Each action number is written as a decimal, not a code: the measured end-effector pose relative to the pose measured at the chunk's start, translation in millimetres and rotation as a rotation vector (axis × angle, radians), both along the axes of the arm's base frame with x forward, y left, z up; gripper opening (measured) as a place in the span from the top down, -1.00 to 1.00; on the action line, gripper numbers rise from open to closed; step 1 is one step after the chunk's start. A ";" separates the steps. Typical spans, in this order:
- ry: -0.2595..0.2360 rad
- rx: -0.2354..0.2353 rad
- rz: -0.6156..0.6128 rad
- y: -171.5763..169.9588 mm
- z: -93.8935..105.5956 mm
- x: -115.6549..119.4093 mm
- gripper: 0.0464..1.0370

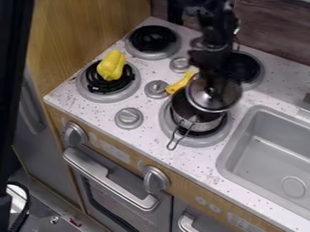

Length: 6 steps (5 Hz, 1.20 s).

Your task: Removed the cover of the pot and place it on the top right burner

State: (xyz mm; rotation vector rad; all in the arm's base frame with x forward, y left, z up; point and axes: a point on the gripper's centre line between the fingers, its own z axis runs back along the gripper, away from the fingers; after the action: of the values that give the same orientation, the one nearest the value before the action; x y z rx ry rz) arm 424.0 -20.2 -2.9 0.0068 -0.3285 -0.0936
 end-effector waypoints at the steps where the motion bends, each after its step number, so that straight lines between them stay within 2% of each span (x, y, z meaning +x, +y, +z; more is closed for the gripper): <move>1: -0.071 0.024 -0.002 -1.3 20.8 21.9 0.55; 2: -0.097 0.038 -0.003 -0.2 30.0 39.8 0.55; 4: -0.104 0.041 0.009 3.0 6.2 72.7 0.55; 5: -0.121 0.058 0.030 6.3 -9.9 83.8 0.55; 6: -0.148 0.054 0.048 5.6 -17.4 98.4 0.55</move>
State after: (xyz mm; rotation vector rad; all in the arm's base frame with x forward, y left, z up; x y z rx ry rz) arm 522.4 -14.7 -20.2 0.0755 -0.4736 -0.0545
